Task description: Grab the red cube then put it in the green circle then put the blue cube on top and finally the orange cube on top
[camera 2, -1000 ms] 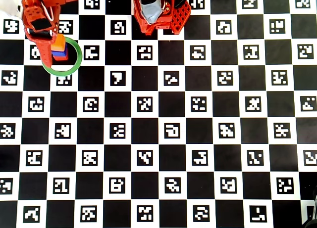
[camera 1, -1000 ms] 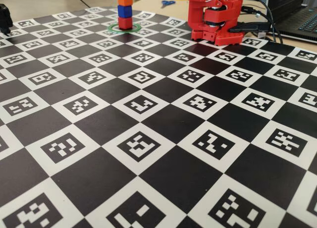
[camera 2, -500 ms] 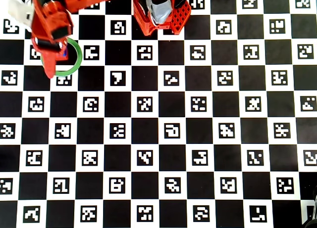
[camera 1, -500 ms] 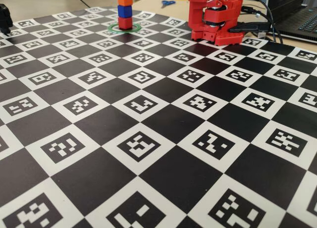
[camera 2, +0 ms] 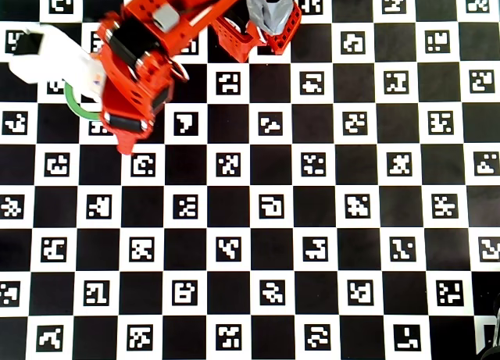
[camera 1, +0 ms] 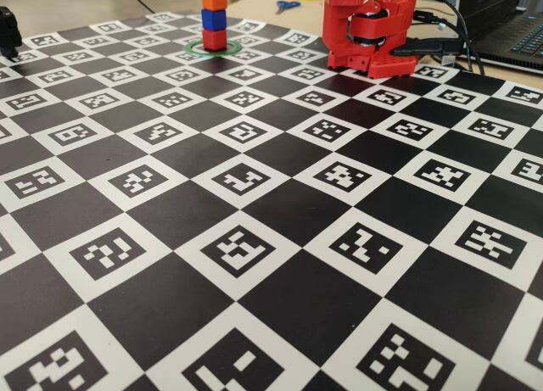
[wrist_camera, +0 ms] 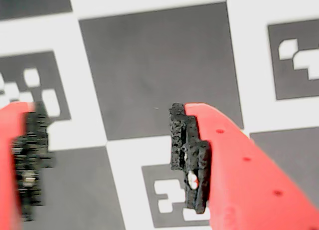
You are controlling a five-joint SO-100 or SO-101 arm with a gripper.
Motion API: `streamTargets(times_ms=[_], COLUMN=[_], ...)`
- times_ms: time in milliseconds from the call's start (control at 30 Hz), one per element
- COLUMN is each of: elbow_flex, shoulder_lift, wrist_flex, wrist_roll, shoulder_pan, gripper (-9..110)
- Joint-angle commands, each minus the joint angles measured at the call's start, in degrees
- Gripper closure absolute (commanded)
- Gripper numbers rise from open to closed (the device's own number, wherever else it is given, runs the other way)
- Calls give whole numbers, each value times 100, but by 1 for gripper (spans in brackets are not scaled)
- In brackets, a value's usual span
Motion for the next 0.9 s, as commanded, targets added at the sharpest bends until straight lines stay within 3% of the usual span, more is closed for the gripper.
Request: streamTargets(times_ms=[0, 167, 533, 867], elbow_flex=[510, 1336, 3094, 4377], shoulder_lift=[694, 1037, 2127, 3094], wrist_flex=[-562, -1213, -2048, -2145], wrist_roll=[396, 589, -545, -2496], shoulder_pan=[-457, -958, -1881, -2364], gripper=[91, 107, 107, 107])
